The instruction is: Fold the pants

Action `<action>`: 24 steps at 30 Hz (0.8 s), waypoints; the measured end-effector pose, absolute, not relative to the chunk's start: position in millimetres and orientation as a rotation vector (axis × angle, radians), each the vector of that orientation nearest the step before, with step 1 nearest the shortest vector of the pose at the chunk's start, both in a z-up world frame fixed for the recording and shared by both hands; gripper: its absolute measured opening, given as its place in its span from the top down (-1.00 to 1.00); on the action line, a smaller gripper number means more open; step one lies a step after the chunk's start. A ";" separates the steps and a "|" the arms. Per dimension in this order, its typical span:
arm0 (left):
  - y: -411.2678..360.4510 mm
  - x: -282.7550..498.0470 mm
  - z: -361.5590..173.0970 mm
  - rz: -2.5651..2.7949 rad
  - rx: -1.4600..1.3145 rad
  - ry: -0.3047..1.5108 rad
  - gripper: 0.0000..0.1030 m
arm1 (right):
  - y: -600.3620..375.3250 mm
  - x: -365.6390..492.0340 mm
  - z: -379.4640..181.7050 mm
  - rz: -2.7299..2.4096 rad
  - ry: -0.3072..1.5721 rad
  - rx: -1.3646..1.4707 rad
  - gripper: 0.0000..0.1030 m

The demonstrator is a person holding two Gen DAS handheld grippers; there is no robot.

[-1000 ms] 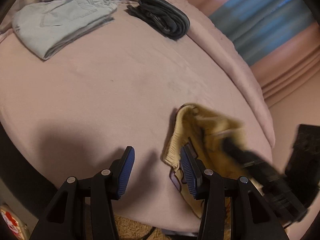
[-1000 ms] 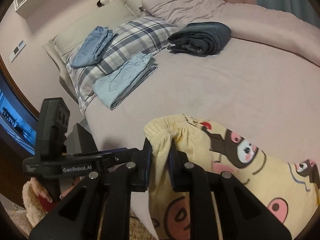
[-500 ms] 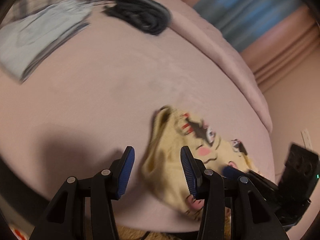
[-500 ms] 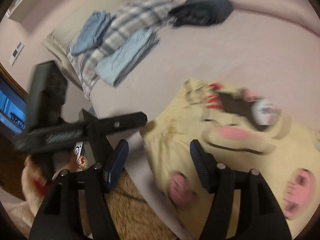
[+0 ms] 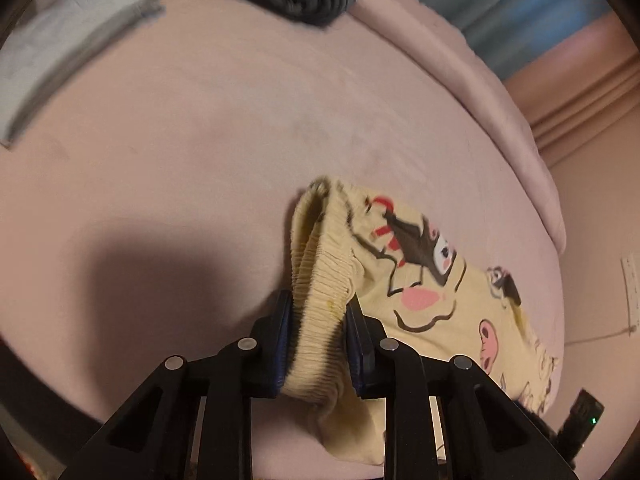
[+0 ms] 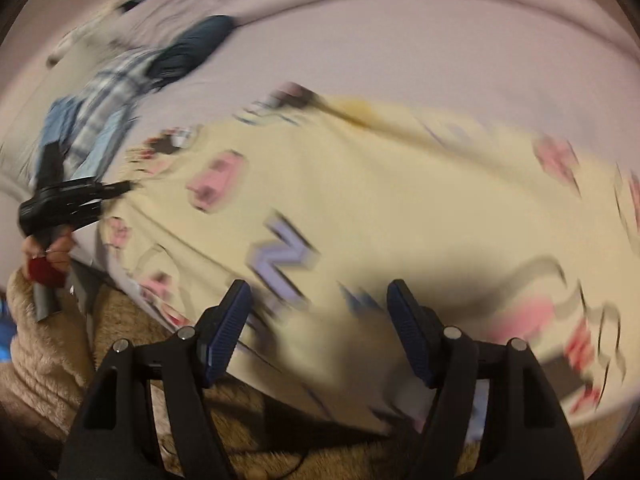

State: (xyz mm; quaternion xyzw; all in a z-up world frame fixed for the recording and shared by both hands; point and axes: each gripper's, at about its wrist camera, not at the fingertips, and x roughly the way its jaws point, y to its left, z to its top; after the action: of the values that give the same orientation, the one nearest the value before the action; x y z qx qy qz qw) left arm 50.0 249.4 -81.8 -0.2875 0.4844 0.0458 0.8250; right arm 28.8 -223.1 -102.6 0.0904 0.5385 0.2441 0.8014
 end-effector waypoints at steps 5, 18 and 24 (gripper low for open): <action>248.0 44.6 -64.2 0.092 -0.546 1.001 0.51 | -240.4 4.4 -97.1 0.528 1.160 0.178 -0.34; 227.9 42.1 -64.6 0.337 -0.406 1.058 0.05 | -297.5 -38.2 -112.2 0.405 1.206 0.296 -0.36; 203.9 21.4 -37.9 0.359 -0.371 0.975 0.05 | -294.2 -36.8 -100.2 0.480 1.111 0.367 -0.21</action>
State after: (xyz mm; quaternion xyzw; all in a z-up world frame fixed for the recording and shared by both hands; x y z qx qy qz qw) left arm 21.4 203.9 -37.9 -0.1761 0.4634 0.1707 0.8516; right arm -36.8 -294.2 -100.2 0.1717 0.5194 0.2244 0.8065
